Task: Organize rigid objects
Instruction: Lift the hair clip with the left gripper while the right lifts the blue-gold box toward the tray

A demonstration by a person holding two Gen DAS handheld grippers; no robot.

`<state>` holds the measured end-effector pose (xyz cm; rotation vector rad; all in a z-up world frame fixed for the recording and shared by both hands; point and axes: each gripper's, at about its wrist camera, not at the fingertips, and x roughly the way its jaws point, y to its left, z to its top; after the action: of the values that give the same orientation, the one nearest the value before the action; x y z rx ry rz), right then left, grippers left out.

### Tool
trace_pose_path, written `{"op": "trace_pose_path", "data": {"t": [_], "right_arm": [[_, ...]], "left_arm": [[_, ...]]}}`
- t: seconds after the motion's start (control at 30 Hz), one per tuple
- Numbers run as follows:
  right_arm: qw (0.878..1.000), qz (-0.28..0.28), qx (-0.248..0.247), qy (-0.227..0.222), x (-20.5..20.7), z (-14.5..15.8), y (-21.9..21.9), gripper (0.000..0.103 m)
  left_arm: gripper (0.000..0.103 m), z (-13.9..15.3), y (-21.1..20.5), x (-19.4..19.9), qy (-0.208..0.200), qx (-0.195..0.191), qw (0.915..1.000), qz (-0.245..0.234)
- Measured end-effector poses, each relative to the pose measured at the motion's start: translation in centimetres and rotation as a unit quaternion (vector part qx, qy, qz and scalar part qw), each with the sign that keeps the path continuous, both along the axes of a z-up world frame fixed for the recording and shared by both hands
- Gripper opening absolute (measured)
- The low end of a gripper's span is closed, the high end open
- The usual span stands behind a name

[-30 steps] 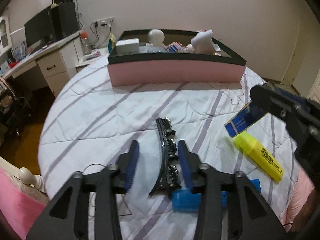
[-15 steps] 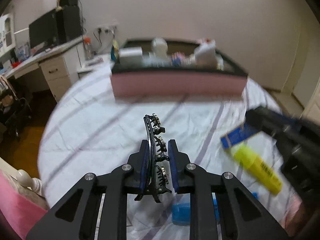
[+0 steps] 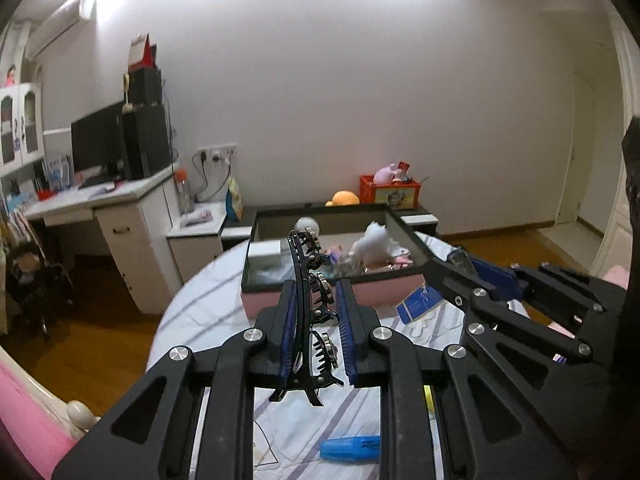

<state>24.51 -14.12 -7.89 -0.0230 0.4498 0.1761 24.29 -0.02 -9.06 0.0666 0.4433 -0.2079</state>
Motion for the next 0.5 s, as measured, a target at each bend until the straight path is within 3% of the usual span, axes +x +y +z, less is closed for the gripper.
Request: {"op": "trace_pose_path", "data": {"t": [0.5], "right_arm": [[0.998, 0.005, 0.000, -0.057, -2.8, 4.3, -0.4, 0.016]], "left_arm": [[0.019, 3.9, -0.9, -1.7, -0.060, 0.015, 0.9981, -0.006]]}}
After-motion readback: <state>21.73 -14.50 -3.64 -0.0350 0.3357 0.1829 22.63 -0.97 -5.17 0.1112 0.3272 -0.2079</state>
